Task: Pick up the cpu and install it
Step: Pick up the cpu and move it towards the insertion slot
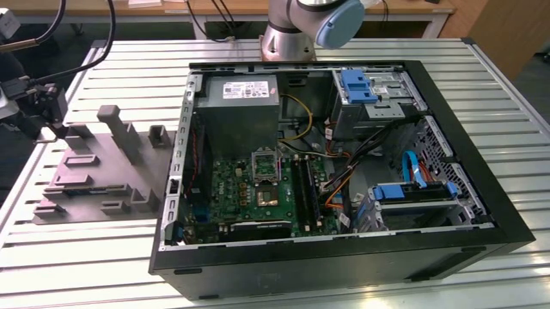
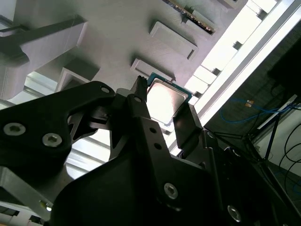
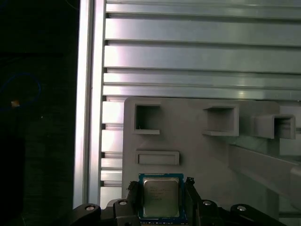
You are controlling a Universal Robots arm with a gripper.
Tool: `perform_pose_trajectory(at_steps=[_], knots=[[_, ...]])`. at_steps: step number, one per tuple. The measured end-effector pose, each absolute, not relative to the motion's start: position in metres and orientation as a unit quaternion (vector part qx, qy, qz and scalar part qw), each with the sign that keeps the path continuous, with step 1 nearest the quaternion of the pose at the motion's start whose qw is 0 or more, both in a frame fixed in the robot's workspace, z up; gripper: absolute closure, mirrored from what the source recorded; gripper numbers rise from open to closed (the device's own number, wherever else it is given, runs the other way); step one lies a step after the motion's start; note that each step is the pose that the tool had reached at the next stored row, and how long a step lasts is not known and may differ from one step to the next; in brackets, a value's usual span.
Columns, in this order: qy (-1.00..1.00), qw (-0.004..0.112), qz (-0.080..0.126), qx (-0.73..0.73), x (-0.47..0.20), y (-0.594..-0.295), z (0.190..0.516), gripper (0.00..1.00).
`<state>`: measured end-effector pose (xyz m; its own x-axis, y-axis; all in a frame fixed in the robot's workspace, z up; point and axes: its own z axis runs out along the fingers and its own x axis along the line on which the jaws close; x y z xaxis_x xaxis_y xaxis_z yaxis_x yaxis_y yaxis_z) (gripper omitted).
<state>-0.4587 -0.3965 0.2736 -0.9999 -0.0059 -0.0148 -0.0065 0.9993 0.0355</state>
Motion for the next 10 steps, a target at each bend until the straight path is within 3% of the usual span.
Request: perform_pose_trajectory(at_steps=[10], knots=[[1.0, 0.007, 0.018, -0.003, -0.4587, -0.3964, 0.2772, 0.53]])
